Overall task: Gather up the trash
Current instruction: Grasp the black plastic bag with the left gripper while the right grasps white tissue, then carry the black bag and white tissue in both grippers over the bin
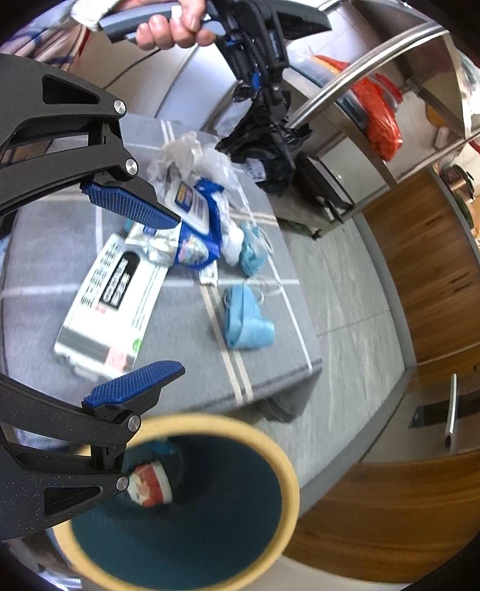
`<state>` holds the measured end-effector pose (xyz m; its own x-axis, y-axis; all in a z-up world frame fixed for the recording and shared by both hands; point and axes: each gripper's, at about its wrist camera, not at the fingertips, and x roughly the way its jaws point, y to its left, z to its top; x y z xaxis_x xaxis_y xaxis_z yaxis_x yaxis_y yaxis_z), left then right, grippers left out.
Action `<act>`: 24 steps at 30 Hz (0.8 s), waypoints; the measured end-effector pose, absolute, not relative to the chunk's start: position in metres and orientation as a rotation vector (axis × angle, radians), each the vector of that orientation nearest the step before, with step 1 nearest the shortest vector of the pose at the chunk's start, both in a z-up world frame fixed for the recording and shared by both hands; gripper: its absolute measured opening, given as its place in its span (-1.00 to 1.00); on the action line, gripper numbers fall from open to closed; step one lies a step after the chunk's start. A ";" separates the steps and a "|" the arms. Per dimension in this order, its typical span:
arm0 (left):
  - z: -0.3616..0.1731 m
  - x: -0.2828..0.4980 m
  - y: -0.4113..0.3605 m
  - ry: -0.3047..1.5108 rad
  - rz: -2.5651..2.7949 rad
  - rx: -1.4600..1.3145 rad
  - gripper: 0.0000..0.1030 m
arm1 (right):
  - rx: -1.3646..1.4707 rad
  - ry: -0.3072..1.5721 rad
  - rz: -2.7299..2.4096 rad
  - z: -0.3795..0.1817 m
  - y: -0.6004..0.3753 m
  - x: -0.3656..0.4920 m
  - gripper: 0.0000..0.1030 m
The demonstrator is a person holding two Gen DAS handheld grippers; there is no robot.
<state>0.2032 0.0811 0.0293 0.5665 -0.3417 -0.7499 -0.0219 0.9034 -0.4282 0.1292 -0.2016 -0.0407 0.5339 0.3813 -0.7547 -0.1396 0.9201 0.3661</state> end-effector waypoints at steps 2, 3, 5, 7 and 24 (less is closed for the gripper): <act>0.032 0.202 0.086 0.946 -0.188 -0.448 -0.72 | 0.282 0.967 0.339 -0.042 -0.190 0.138 0.45; 0.032 0.202 0.088 0.943 -0.186 -0.458 -0.72 | 0.278 0.968 0.350 -0.042 -0.184 0.142 0.45; 0.033 0.202 0.095 0.933 -0.176 -0.487 -0.72 | 0.257 0.965 0.371 -0.041 -0.169 0.151 0.45; 0.035 0.201 0.101 0.922 -0.172 -0.517 -0.72 | 0.237 0.963 0.391 -0.039 -0.157 0.160 0.45; 0.036 0.195 0.110 0.916 -0.125 -0.458 -0.72 | 0.214 1.108 0.352 -0.095 -0.079 0.234 -0.12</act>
<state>0.1949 0.1096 0.0362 0.6096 -0.2956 -0.7355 -0.0881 0.8969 -0.4334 0.2344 -0.0792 -0.0955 0.3996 0.3812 -0.8337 -0.1706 0.9245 0.3409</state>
